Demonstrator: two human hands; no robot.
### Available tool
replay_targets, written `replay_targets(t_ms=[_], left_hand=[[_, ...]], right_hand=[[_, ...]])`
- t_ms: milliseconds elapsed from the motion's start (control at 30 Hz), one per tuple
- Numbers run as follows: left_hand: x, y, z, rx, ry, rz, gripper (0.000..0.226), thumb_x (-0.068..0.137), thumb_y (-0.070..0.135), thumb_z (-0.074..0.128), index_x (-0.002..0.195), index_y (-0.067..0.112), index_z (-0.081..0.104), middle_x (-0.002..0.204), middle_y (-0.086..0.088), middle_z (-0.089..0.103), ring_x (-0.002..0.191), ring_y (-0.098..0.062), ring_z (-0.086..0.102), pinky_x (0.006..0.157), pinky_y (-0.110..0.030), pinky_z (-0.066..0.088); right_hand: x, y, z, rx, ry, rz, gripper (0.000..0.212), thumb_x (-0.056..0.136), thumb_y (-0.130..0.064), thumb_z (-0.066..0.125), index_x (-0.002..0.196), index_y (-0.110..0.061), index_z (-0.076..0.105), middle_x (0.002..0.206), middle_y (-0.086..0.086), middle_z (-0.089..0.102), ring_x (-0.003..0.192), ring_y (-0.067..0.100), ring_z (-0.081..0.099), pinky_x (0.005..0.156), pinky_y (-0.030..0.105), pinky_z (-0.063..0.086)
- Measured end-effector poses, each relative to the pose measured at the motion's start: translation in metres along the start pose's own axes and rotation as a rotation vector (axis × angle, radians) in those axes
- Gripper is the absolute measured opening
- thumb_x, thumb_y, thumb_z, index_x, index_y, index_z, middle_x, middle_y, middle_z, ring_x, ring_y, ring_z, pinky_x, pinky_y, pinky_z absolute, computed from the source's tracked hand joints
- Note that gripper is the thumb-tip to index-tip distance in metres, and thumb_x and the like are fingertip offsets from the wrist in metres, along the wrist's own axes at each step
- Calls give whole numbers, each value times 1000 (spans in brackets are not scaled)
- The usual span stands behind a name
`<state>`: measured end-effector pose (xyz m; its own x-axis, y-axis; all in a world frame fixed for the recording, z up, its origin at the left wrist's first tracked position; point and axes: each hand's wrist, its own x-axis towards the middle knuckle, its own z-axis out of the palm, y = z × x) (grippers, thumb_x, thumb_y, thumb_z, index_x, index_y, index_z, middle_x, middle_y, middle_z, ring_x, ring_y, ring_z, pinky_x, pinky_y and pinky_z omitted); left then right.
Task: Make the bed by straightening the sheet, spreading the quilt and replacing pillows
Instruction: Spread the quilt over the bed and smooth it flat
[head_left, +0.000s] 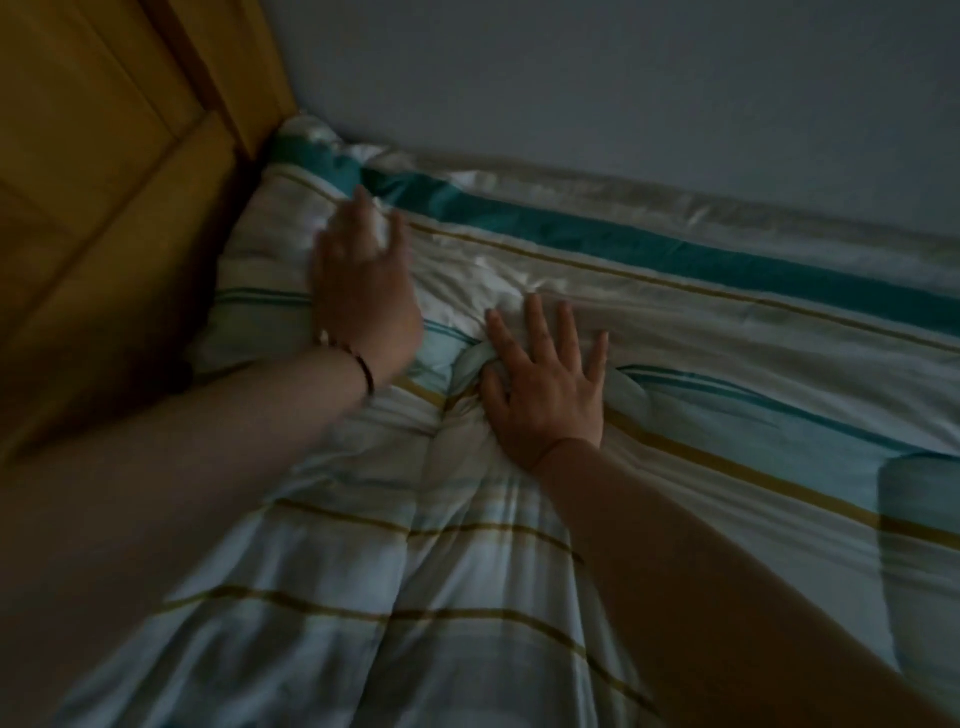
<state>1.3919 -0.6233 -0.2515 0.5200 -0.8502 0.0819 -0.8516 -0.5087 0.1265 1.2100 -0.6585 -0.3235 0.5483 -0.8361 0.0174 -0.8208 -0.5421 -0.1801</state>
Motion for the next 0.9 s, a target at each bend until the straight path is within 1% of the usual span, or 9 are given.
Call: replay_targets(t_ms=[67, 133, 267, 367, 500, 634, 767, 834, 901], left_hand=[[-68, 13, 8, -24, 57, 159, 65, 93, 27, 46, 153, 16, 24, 160, -18, 9, 147, -34, 15, 114, -54, 15], [-130, 10, 17, 35, -23, 227, 65, 95, 43, 37, 154, 27, 17, 162, -12, 6, 148, -29, 11, 115, -56, 9], [-163, -35, 42, 176, -165, 90, 56, 94, 61, 17, 149, 51, 6, 163, 4, 0, 148, -37, 2, 110, -68, 4], [-144, -42, 52, 138, -190, -22, 54, 97, 55, 16, 149, 51, 2, 163, 6, -5, 146, -41, 0, 109, -70, 8], [-137, -35, 55, 115, -179, -33, 50, 99, 53, 13, 148, 51, 1, 163, 7, -5, 147, -39, -2, 110, -69, 5], [-142, -25, 47, 236, -212, -65, 49, 100, 50, 16, 149, 43, 15, 162, -3, 12, 143, -44, 13, 110, -68, 9], [-170, 16, 24, 257, -309, -156, 50, 101, 27, 26, 149, 12, 26, 152, -17, 28, 135, -39, 29, 114, -54, 21], [-214, 27, 11, 200, -331, -66, 51, 100, 25, 30, 148, 8, 27, 150, -15, 28, 135, -33, 31, 113, -48, 24], [-279, 20, -4, 191, -359, 55, 52, 101, 22, 25, 151, 11, 18, 156, -12, 19, 141, -31, 22, 115, -48, 21]], right_hand=[[1, 0, -1, -7, 11, 2, 61, 95, -58, 26, 153, -50, 10, 167, -5, 5, 153, 26, -6, 117, 63, -6], [1, 0, 0, -18, 20, -8, 62, 94, -59, 26, 154, -50, 10, 167, -5, 5, 153, 26, -5, 117, 63, -6], [-4, -1, 7, -12, 48, -14, 62, 94, -59, 25, 154, -49, 11, 167, -4, 7, 153, 27, -3, 117, 63, -4], [-6, 0, 9, -22, 58, -4, 61, 95, -60, 21, 154, -50, 9, 167, -5, 5, 153, 25, -3, 118, 60, -6], [-23, -7, 9, -21, 0, 24, 58, 97, -60, 13, 154, -50, 4, 167, -5, -5, 153, 22, -10, 120, 55, -6], [-56, -11, -2, 72, -235, 11, 57, 97, -65, 9, 152, -54, -1, 164, -7, -18, 150, 17, -20, 118, 52, -14], [-98, -3, -29, 237, -492, 27, 58, 94, -72, 21, 149, -59, 10, 164, -11, -20, 149, 15, -22, 119, 53, -12], [-129, 1, -37, 190, -567, 7, 61, 93, -74, 25, 149, -59, 8, 163, -12, -22, 149, 18, -23, 119, 57, -10], [-164, 1, -41, 121, -609, -18, 66, 90, -77, 26, 149, -60, 0, 161, -12, -26, 148, 21, -26, 116, 62, -12]])
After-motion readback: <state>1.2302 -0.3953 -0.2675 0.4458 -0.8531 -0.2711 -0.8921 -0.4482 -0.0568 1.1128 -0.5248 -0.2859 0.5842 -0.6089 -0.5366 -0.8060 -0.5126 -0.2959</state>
